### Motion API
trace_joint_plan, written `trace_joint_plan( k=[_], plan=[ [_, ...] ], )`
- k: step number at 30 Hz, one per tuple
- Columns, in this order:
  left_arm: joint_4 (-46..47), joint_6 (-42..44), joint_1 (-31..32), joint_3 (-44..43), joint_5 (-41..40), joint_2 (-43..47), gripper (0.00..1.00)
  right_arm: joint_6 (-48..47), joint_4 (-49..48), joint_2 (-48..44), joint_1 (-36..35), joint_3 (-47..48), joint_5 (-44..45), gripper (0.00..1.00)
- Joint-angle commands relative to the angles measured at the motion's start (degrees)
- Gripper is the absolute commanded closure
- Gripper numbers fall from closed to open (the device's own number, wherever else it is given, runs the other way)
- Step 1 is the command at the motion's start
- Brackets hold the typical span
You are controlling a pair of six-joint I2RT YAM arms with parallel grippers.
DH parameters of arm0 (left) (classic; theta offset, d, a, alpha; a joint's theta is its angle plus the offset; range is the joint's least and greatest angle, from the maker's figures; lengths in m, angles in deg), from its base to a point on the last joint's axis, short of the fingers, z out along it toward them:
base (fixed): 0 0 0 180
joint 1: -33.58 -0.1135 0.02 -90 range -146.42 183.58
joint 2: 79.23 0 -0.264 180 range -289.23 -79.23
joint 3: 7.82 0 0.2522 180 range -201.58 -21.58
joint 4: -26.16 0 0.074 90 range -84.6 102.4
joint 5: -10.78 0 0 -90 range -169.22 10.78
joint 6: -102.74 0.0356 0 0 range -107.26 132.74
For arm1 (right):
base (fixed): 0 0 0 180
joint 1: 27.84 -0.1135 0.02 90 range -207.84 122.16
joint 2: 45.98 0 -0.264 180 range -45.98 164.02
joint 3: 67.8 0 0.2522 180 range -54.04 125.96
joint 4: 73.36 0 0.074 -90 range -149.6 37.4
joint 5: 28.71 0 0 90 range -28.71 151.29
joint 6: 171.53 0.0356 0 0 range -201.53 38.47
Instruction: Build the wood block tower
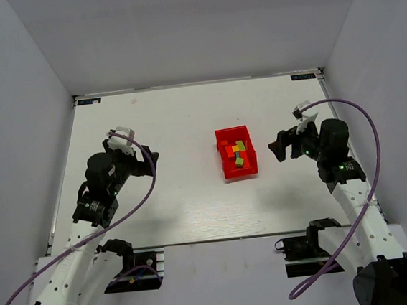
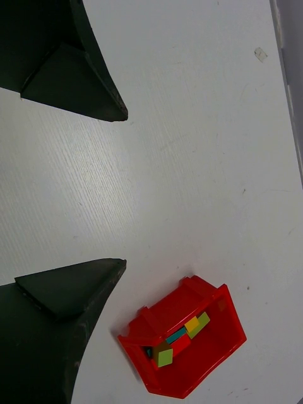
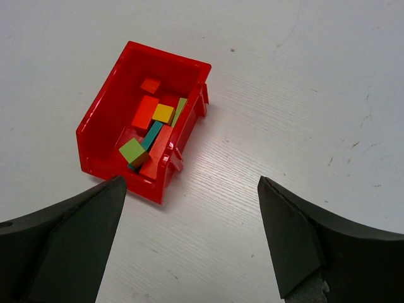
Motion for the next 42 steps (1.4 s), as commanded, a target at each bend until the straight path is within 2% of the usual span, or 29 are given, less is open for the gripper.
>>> trace_joint_plan(
  k=[1,7,9,10,11,12,13,15,17,18,19,20,21,22,23,24,25,27,28,31,34,42],
  plan=[
    [-0.1,0.28,-0.43,-0.92,1.41,0.65,0.01,-0.24,-1.01,-0.31,0.06,1.21,-2.36,0.1],
    [-0.1,0.28,-0.43,-0.92,1.41,0.65,0.01,-1.38,-0.74,-0.22,0.05,1.04,-3.85,0.1],
    [-0.1,0.28,-0.43,-0.92,1.93,0.65,0.01,-4.7,-0.13,-0.31,0.14,0.6,-5.78,0.11],
    [-0.1,0.28,-0.43,-0.92,1.93,0.65,0.06,-6.46,0.65,-0.13,0.06,0.33,-8.75,0.19],
    [-0.1,0.28,-0.43,-0.92,2.63,0.65,0.12,-8.57,1.97,0.13,0.14,0.33,-10.7,0.34],
    [0.59,0.28,-0.43,-0.92,2.64,0.65,0.19,-13.81,4.59,0.22,0.06,0.16,-13.33,0.76],
    [0.6,0.28,-0.43,-0.39,3.25,0.65,0.44,-14.39,4.97,0.92,0.23,-0.02,-14.22,0.97],
    [1.13,0.28,-0.43,-0.39,3.78,0.13,0.76,-14.57,6.1,2.06,0.05,0.59,-14.24,1.0],
    [1.13,-0.25,-0.43,-0.39,4.39,-0.4,0.97,-12.65,5.59,2.94,-0.47,1.65,-13.71,1.0],
    [1.13,-0.25,-0.43,-0.91,4.39,-1.01,0.97,-12.02,4.45,3.47,-0.56,2.08,-13.97,1.0],
    [1.13,-0.25,-0.43,-0.92,5.18,-1.8,0.91,-10.28,4.18,3.73,-0.82,2.44,-14.32,0.99],
    [1.13,-0.86,-0.43,-0.92,5.97,-2.33,0.62,-9.65,3.31,5.48,-1.69,2.61,-14.58,0.86],
    [1.13,-0.86,-0.43,-0.92,6.5,-2.95,0.52,-9.12,3.21,6.45,-1.88,3.49,-14.67,0.78],
    [1.13,-0.86,-0.43,-0.92,7.64,-3.74,0.47,-8.94,3.39,7.59,-2.4,4.1,-14.59,0.64],
    [1.13,-0.86,-0.43,-1.44,8.26,-5.57,0.37,-8.86,4.0,10.3,-2.93,6.11,-14.32,0.59],
    [1.13,-1.47,-0.43,-2.05,8.78,-6.63,0.34,-8.85,4.26,13.55,-3.8,6.65,-13.36,0.55],
    [0.61,-1.48,-0.43,-2.06,9.57,-7.69,0.31,-8.85,4.61,15.23,-4.68,7.62,-11.7,0.48],
    [0.08,-2.18,-0.43,-3.46,9.58,-10.14,0.29,-8.68,5.14,21.82,-6.17,10.87,-8.79,0.4],
    [0.07,-2.88,-0.43,-3.99,9.58,-10.68,0.29,-8.68,5.41,25.93,-7.14,13.14,-5.65,0.37],
    [-0.54,-3.41,0.18,-3.99,7.4,-10.69,0.25,-8.15,5.15,29.74,-9.35,15.09,-0.73,0.33],
    [-1.07,-3.94,0.71,-3.99,6.06,-10.16,0.25,-7.27,3.57,33.26,-10.84,17.11,4.28,0.33],
    [-1.07,-3.94,0.71,-3.46,6.06,-9.63,0.24,-6.92,2.51,40.38,-14.0,21.68,8.61,0.33]
  ],
)
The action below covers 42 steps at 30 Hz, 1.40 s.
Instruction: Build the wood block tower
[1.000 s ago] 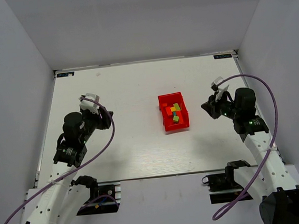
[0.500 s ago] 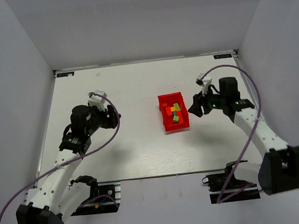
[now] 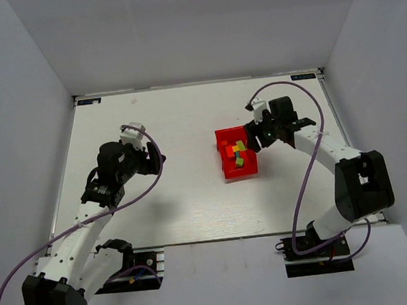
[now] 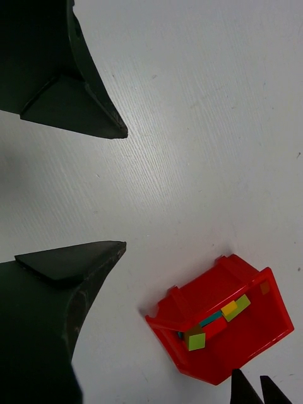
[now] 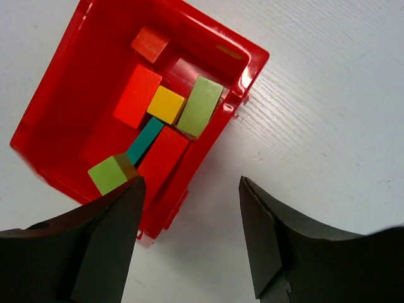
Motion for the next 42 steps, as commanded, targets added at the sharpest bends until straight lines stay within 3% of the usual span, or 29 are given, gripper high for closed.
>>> trace_joint_plan(
  k=[1,8,15,16,18,19,20,23,26,31,36,37,42],
  plan=[
    [-0.43,-0.49,0.3,-1.96,-0.41,0.99,0.24,0.84,-1.62,3.26,-1.61,3.87,3.87,0.33],
    [-0.43,-1.01,0.3,-1.96,0.12,0.47,0.27,1.63,-0.39,9.34,-4.16,7.22,8.71,0.34],
    [-0.43,-1.01,0.3,-1.96,0.65,0.46,0.37,1.72,-1.27,10.22,-5.04,6.43,11.26,0.51],
    [-0.43,-1.01,0.3,-1.96,1.26,0.46,0.4,1.72,-1.44,10.4,-4.96,6.34,11.52,0.61],
    [-0.43,-1.01,0.3,-1.96,1.26,0.46,0.5,1.63,-1.71,10.05,-4.87,6.16,11.96,0.73],
    [-0.43,-1.01,0.3,-1.96,1.26,0.46,0.56,1.63,-1.8,9.53,-4.87,5.99,12.05,0.91],
    [-0.43,-1.01,0.3,-1.96,1.26,0.46,0.68,1.63,-2.15,8.91,-4.96,5.9,12.05,0.99],
    [-0.43,-1.01,0.3,-1.96,2.93,0.46,0.9,1.46,-2.15,7.85,-5.04,5.72,12.31,1.0],
    [0.96,-1.54,0.3,-1.96,6.7,-0.15,0.97,1.02,-2.5,6.19,-5.22,5.72,13.01,1.0],
    [2.2,-2.07,0.82,-1.96,10.84,-2.25,0.97,-0.65,-4.78,3.03,-7.24,6.25,19.49,1.0],
    [1.41,-2.07,1.44,-3.36,12.77,-6.47,0.84,-4.07,-7.42,2.05,-8.73,7.57,27.33,1.0],
    [1.41,-2.07,2.22,-3.88,12.78,-6.48,0.78,-4.69,-8.47,1.96,-8.91,7.57,28.39,1.0],
    [-2.09,-0.49,4.08,-7.31,6.12,-10.08,0.63,-11.26,-14.52,2.66,-11.37,7.04,39.2,1.0]
  ],
)
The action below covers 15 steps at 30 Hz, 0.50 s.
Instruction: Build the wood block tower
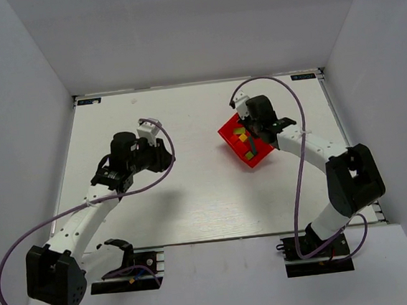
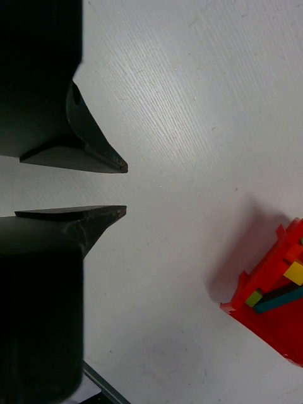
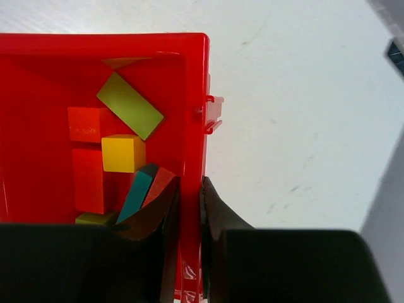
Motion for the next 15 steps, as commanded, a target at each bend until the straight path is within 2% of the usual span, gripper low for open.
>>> trace_joint_plan(
  k=[1,2,9,15],
  plan=[
    [-1.84,1.52,1.58,-4.04,-3.78,-1.79,0.61,-6.19,-8.66,-1.62,-1.45,1.25,10.31,1.0],
    [-2.54,1.53,2.11,-4.82,-4.39,-1.81,0.6,-7.68,-11.01,-1.27,-1.97,1.25,13.63,1.0],
    [-2.02,2.05,3.78,-4.83,-6.07,-2.6,0.6,-14.46,-18.5,1.19,-4.43,-0.25,21.03,1.0],
    [-2.02,2.05,4.4,-4.31,-6.6,-2.6,0.6,-26.82,-31.05,4.62,-8.3,-4.28,28.76,1.0]
  ],
)
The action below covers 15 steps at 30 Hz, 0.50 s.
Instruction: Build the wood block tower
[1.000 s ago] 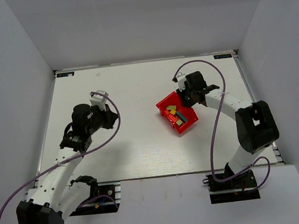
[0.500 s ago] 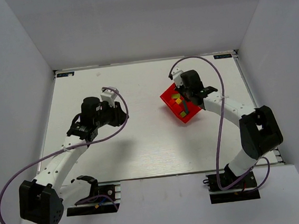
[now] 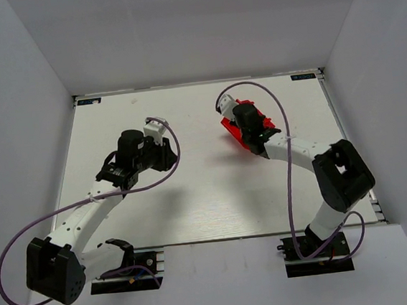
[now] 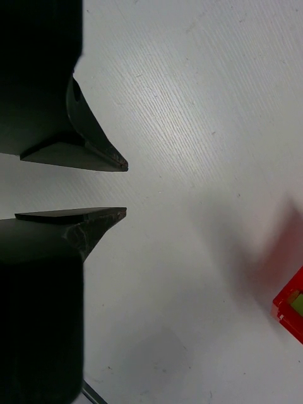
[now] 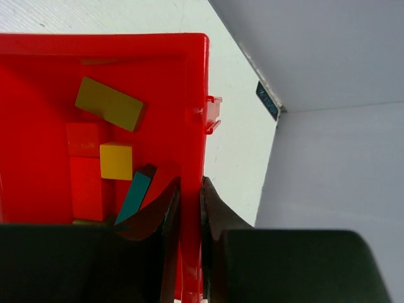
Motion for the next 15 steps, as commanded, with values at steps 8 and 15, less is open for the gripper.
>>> trace_joint_plan(
  k=[8,15],
  plan=[
    [-0.88,1.1,1.52,0.04,-3.68,4.0,0.59,-31.53,-41.54,7.68,-8.07,-10.61,14.91,1.0],
    [-0.88,1.62,2.05,0.58,-4.21,5.93,0.59,-61.38,-81.67,17.53,-12.64,-16.94,14.66,1.0]
  ],
)
